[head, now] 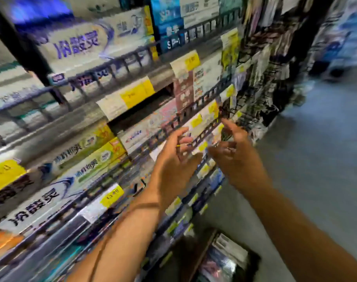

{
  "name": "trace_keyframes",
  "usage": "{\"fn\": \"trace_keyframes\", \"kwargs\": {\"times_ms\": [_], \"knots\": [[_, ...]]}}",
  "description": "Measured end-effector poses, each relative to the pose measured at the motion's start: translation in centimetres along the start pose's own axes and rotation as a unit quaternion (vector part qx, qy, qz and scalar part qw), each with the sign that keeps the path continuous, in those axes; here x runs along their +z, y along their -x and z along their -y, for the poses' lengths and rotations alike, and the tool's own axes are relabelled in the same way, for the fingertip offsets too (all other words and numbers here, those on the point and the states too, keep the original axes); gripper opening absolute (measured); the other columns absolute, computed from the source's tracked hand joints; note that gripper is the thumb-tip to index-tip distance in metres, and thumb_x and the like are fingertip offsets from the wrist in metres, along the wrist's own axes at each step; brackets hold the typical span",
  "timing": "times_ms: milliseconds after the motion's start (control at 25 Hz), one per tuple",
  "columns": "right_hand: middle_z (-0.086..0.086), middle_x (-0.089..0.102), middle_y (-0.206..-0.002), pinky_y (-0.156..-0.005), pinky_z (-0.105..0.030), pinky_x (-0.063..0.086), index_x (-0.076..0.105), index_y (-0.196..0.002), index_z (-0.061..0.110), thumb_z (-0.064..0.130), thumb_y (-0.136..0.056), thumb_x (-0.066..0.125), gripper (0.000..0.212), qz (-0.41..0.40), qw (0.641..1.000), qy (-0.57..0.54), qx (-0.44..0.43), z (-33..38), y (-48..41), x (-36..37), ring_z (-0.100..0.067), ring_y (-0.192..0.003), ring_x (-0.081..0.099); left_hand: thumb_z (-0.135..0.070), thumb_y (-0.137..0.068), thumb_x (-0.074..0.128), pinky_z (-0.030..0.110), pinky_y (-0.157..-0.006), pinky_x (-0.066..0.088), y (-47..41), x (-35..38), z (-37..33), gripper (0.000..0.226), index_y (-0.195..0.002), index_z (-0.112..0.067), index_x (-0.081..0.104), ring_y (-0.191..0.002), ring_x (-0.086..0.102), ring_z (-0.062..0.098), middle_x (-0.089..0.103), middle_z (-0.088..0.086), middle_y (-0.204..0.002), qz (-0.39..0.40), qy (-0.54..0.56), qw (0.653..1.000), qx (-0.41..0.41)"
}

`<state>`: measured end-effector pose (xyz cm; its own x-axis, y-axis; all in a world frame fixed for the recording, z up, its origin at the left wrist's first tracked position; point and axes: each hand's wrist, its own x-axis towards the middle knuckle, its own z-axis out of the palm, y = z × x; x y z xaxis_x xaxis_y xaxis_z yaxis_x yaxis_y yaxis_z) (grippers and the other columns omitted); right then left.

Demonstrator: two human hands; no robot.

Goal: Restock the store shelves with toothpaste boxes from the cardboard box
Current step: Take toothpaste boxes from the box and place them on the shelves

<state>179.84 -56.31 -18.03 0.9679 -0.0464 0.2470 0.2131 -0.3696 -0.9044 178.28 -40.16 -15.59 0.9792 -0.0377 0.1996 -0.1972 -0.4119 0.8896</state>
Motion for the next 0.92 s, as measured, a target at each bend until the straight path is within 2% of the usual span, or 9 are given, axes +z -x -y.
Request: {"fn": "trace_keyframes", "kwargs": {"times_ms": [120,240,320,400,480,600,720,840,920], "knots": [[0.002,0.055,-0.121,-0.081,-0.048,0.054,0.044,-0.120,0.051,0.053,-0.070,0.062,0.053,-0.056,0.996,0.009,0.074,-5.7,2.5,-0.7,-0.017,-0.095,0.062,-0.012,-0.079,0.069,0.015,-0.075,0.049,0.0,5.2,4.1,0.049,-0.119,-0.030,0.048,-0.090,0.060,0.004,0.058,-0.008,-0.104,0.053,0.074,0.995,-0.039],[0.004,0.054,-0.113,-0.083,-0.050,0.053,0.045,-0.110,0.057,0.039,-0.072,0.069,0.048,-0.092,0.987,0.018,0.127,-10.6,5.0,-1.1,-0.021,-0.094,0.061,-0.008,-0.078,0.071,0.012,-0.079,0.046,0.6,9.6,7.5,0.053,-0.118,-0.033,0.047,-0.088,0.059,-0.003,0.059,-0.011,-0.104,0.123,0.093,0.986,-0.066],[0.003,0.053,-0.111,-0.083,-0.050,0.053,0.047,-0.116,0.050,0.025,-0.076,0.074,0.055,-0.112,0.980,0.017,0.165,-13.8,6.5,-1.3,-0.022,-0.094,0.059,-0.008,-0.078,0.071,0.011,-0.079,0.046,1.1,12.4,9.9,0.054,-0.119,-0.031,0.046,-0.087,0.058,-0.006,0.058,-0.012,-0.105,0.162,0.083,0.980,-0.082],[0.001,0.051,-0.117,-0.085,-0.047,0.053,0.048,-0.130,0.030,0.017,-0.078,0.075,0.060,-0.122,0.972,0.034,0.199,-16.9,7.9,-1.6,-0.022,-0.097,0.059,-0.003,-0.079,0.070,0.010,-0.079,0.045,1.4,14.9,12.2,0.055,-0.123,-0.025,0.045,-0.086,0.057,-0.010,0.056,-0.011,-0.105,0.185,0.097,0.973,-0.096],[0.001,0.051,-0.122,-0.086,-0.044,0.054,0.046,-0.135,0.025,0.019,-0.081,0.073,0.060,-0.114,0.967,0.056,0.219,-20.9,9.3,-1.5,-0.017,-0.100,0.059,-0.004,-0.081,0.070,0.012,-0.084,0.046,1.8,17.8,15.3,0.056,-0.129,-0.021,0.046,-0.091,0.058,-0.008,0.055,-0.008,-0.108,0.201,0.087,0.969,-0.115],[0.001,0.049,-0.131,-0.091,-0.042,0.053,0.042,-0.137,0.030,0.024,-0.085,0.069,0.059,-0.094,0.958,0.061,0.265,-27.3,12.0,-0.8,-0.013,-0.107,0.057,-0.010,-0.084,0.070,0.025,-0.094,0.048,3.0,21.8,21.2,0.056,-0.134,-0.021,0.046,-0.108,0.057,0.009,0.055,-0.005,-0.117,0.226,0.044,0.961,-0.152],[0.001,0.046,-0.134,-0.094,-0.041,0.051,0.040,-0.139,0.033,0.026,-0.085,0.069,0.062,-0.075,0.944,0.081,0.311,-34.0,14.9,0.1,-0.014,-0.110,0.055,-0.013,-0.082,0.070,0.035,-0.096,0.049,5.2,25.6,28.0,0.056,-0.133,-0.024,0.048,-0.109,0.058,0.015,0.057,-0.004,-0.117,0.240,0.016,0.954,-0.181],[0.000,0.043,-0.136,-0.092,-0.045,0.053,0.040,-0.138,0.033,0.025,-0.085,0.069,0.061,-0.067,0.931,0.100,0.344,-42.0,18.2,1.8,-0.016,-0.109,0.058,-0.010,-0.082,0.070,0.027,-0.093,0.048,7.4,29.9,35.6,0.053,-0.131,-0.020,0.050,-0.105,0.059,0.012,0.058,-0.004,-0.111,0.247,-0.008,0.944,-0.217],[-0.001,0.040,-0.138,-0.092,-0.046,0.052,0.039,-0.138,0.034,0.024,-0.085,0.068,0.061,-0.043,0.923,0.117,0.363,-47.4,20.4,3.2,-0.019,-0.111,0.058,-0.011,-0.083,0.070,0.027,-0.094,0.047,8.6,32.5,40.8,0.052,-0.130,-0.021,0.051,-0.103,0.058,0.011,0.058,-0.007,-0.106,0.249,-0.019,0.937,-0.244]]}}
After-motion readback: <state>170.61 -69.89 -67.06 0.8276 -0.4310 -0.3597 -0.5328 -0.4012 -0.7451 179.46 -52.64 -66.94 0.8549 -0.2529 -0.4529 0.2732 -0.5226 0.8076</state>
